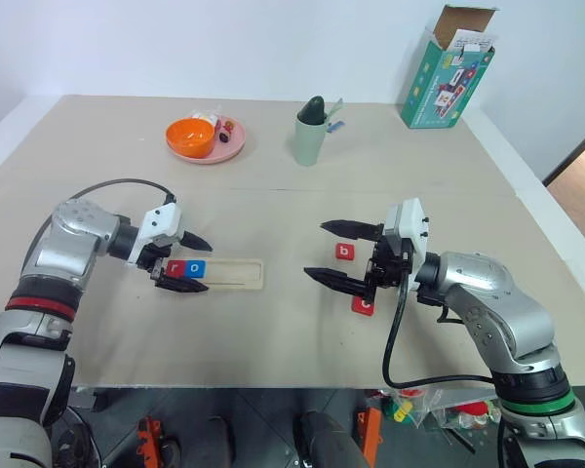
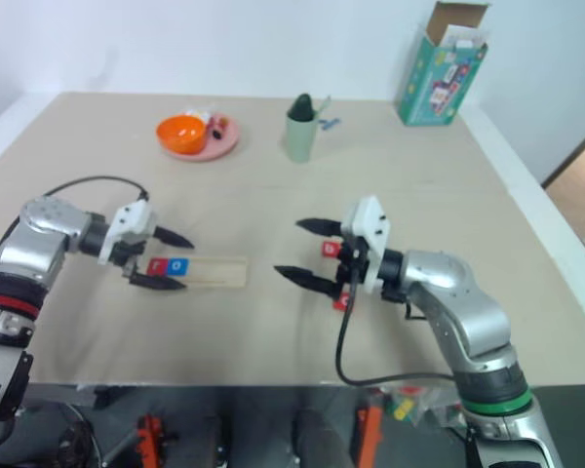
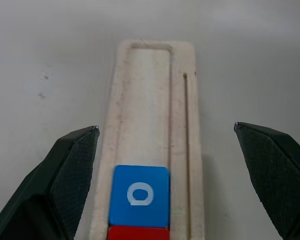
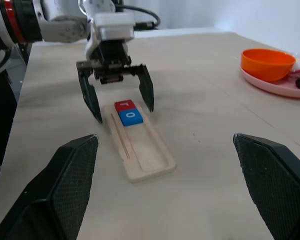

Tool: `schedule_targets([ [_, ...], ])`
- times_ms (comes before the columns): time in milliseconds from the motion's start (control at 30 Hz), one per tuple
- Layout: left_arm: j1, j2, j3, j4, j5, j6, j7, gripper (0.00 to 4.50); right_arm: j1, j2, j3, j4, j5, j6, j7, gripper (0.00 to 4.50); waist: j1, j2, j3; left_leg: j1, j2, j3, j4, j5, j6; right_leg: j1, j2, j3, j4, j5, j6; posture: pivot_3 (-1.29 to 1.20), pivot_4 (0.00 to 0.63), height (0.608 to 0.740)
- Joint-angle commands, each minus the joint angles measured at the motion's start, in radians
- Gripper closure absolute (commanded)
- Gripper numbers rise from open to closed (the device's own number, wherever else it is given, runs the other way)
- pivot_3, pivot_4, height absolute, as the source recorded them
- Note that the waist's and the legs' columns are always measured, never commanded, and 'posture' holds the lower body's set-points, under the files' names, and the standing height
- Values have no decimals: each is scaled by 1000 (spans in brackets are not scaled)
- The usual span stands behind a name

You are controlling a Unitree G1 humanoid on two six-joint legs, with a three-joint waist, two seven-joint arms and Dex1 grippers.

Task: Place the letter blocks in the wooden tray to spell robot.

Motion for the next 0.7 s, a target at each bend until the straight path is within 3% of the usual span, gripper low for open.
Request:
schedule_targets([
  [33,-42,-8,0,40,29,-55,-8,0,-10,8,-2,-25,-5,-15,-5,29,1,0,0,0,0,0,1,0,0,0,0,0,1,0,0,0,150,740],
  [700,-120,-55,14,285,107,-144,18,0,64,39,8,-67,-26,-29,-33,29,1,0,0,0,0,-3,13,1,1,2,1,0,10,0,7,0,150,740],
])
